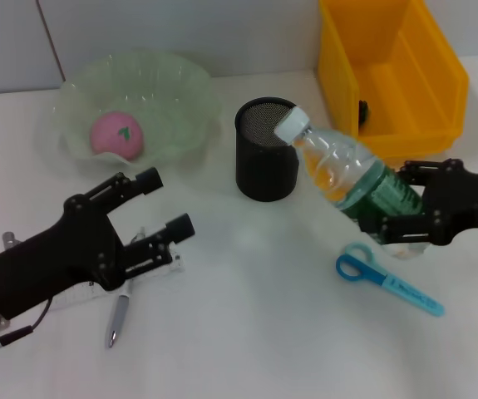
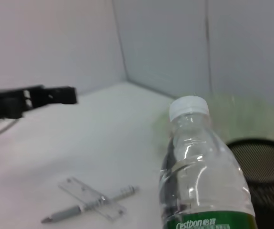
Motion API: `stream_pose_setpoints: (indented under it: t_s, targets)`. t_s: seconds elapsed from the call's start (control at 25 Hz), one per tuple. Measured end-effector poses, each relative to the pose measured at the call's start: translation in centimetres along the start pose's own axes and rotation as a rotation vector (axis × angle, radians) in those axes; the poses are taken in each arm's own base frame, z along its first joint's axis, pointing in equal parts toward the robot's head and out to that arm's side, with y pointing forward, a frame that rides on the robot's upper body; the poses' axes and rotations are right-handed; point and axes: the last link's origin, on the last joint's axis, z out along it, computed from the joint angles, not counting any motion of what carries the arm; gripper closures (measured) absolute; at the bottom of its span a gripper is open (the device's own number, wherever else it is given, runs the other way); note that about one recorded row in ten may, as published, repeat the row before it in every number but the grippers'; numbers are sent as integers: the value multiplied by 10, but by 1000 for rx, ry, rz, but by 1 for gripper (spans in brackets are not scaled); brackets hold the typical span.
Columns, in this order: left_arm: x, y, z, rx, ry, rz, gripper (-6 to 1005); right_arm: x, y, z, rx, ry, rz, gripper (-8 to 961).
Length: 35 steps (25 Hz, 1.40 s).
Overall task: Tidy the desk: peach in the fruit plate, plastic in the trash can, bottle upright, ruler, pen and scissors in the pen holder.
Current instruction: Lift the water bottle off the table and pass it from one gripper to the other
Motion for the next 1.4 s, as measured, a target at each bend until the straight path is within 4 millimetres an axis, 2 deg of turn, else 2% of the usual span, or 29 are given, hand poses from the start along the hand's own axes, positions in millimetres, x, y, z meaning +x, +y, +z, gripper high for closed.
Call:
stream_pose_setpoints:
  t_s: [0.2, 0.52, 1.12, 1.4]
  targets:
    - [4, -1, 1, 4, 42, -25, 173, 9, 5, 9, -32, -73, -34, 179]
    - [8, -4, 8, -14, 109, -100, 173, 7, 14, 16, -68, -220, -100, 179]
    - [13, -2, 14, -42, 172, -129, 173, 9, 29, 45, -172, -325, -110, 178]
    - [16, -2, 17, -50, 206, -145, 176, 8, 34, 50, -197, -356, -118, 179]
